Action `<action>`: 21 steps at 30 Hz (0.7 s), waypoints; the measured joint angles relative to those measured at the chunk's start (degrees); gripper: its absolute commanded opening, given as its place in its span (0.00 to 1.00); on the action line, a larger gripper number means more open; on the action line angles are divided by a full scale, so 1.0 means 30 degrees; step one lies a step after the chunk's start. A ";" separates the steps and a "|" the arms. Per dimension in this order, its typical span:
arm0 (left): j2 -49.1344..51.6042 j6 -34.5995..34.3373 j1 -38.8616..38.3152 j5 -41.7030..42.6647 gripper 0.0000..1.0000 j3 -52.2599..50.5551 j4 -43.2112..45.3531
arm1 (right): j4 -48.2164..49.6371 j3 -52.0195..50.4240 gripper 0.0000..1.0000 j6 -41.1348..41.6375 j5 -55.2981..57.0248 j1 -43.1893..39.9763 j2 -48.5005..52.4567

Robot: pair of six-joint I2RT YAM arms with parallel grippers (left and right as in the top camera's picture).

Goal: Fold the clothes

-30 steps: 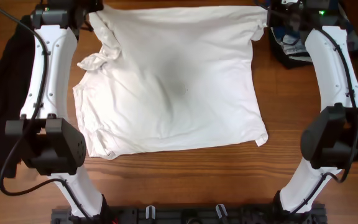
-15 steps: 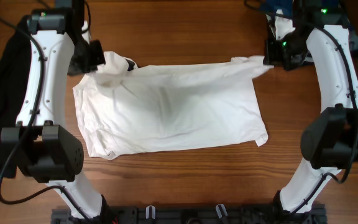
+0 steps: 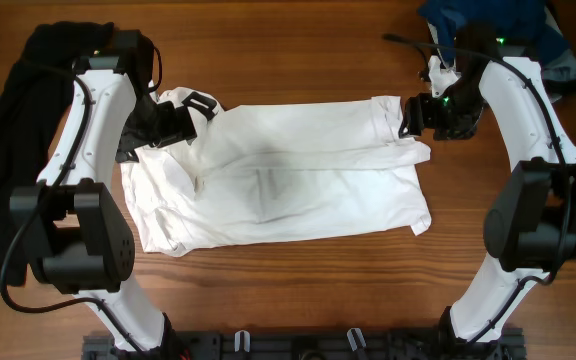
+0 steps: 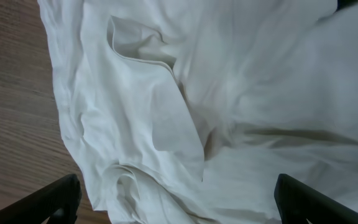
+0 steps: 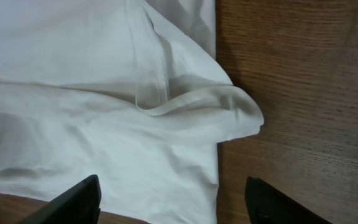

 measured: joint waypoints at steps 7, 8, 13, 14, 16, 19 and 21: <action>-0.3759 -0.2521 -0.0044 0.0007 1.00 0.0073 -0.1100 | -0.1202 -0.0124 0.77 0.1588 -0.0219 0.0000 -0.3198; -0.4619 -0.3067 -0.0124 0.0000 1.00 0.0189 -0.1443 | -0.1537 -0.0270 0.77 0.2324 -0.0058 0.0000 -0.4240; -0.6280 -0.7504 -0.2106 -0.0969 0.99 -0.0168 -0.3279 | -0.0940 -0.5748 0.79 0.5945 0.0525 -0.0007 -0.8510; -0.6448 -0.8451 -0.2331 -0.1311 0.97 -0.0707 -0.3388 | -0.0117 -0.6907 0.79 0.6302 0.0583 -0.0007 -0.8706; -0.7847 -1.1606 -0.2718 -0.2069 0.86 -0.4226 -0.3410 | 0.1195 -1.0098 0.79 0.7009 0.0678 -0.0007 -0.8896; -0.9500 -1.4622 -0.2739 -0.2557 0.77 -0.7919 -0.1180 | 0.2754 -1.1817 0.79 0.7257 0.0619 -0.0007 -0.8925; -1.0229 -1.5555 -0.2739 -0.2492 0.71 -1.0193 0.0262 | 0.3184 -1.2247 0.80 0.7235 0.0576 -0.0007 -0.8925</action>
